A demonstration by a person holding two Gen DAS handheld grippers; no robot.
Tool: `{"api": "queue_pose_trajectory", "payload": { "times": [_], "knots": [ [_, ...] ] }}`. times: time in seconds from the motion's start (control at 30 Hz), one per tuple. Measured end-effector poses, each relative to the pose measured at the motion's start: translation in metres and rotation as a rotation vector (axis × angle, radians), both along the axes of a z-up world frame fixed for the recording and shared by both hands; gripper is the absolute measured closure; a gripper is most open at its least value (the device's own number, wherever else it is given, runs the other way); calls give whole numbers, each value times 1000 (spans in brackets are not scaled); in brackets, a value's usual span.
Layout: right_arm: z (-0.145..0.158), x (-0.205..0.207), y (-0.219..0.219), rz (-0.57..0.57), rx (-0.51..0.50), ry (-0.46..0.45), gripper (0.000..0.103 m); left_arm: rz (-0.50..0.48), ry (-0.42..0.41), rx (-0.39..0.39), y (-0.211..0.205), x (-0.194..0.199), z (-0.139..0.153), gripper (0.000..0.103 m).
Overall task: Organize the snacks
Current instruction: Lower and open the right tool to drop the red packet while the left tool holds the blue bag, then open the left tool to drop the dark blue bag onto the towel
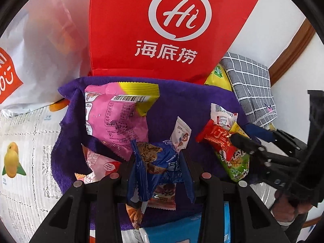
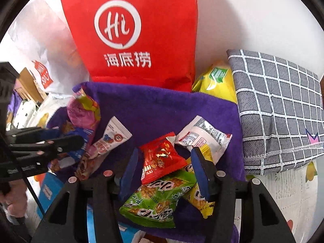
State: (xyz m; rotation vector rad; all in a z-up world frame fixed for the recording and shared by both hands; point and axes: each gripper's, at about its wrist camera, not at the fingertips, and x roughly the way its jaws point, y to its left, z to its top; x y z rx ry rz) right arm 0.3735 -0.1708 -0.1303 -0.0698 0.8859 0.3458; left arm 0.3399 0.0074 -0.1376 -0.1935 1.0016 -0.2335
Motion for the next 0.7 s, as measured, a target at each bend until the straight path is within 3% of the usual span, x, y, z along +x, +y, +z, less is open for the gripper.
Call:
{"api": "queue_pose_trajectory", "payload": {
  "times": [0.2,0.47,0.7],
  "knots": [
    [17,-8,-5,1,30,-35,48,-11,0,0,-3,2,1,65],
    [31,-21,-2,-3,72,-64,48,-20,-16,-42,-2,-1,11,37],
    [48,-49,-7,-33,94,-120,48,-35,-54,4,-1,-19,35,33]
  ]
}}
